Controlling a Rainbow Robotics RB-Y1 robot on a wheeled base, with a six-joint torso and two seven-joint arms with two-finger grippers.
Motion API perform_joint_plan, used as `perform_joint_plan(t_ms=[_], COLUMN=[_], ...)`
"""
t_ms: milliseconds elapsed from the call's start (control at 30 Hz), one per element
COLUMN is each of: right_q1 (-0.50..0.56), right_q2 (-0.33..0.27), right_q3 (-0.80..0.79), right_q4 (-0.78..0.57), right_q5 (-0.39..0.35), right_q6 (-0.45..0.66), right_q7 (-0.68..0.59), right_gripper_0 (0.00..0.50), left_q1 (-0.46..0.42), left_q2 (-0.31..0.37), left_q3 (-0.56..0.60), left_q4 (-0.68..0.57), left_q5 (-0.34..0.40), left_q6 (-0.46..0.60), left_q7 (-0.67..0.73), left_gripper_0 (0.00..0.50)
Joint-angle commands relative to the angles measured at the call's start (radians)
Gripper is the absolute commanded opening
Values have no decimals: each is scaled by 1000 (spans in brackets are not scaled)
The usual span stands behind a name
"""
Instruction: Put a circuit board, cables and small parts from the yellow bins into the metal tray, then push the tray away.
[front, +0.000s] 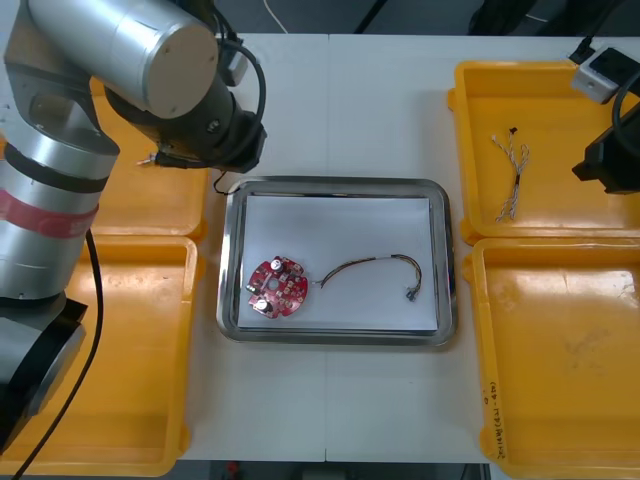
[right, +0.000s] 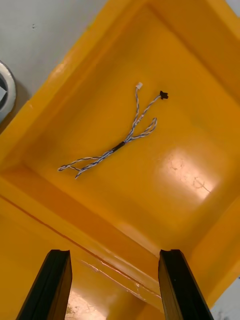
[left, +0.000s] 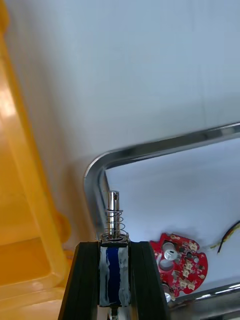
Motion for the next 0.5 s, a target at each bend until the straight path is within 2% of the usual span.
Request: perform_joint_plan(t_ms=[33,167,333,500], right_q1=[3,3,-3,-66], right_q2=[-31,-28,-12,21], right_q3=[-71,-76,-77,-74], right_q4=[14,19,31,103], right_q5=[19,64,108,151], right_q6=[3,3,3,3], right_q7=[-27,-49,-67,-87], right_gripper_0=[500,500,500,500], left_q1=[1,1,1,1], left_q2=[-30,-32,-39,-45], left_q3=[-67,-122,-157,-200], left_q4=[-14,39,113,177], left_q5=[13,24,35,36], left_q6=[7,5,-63,-127], left_q7=[95,109,114,118], left_gripper_0=[1,3,3,4])
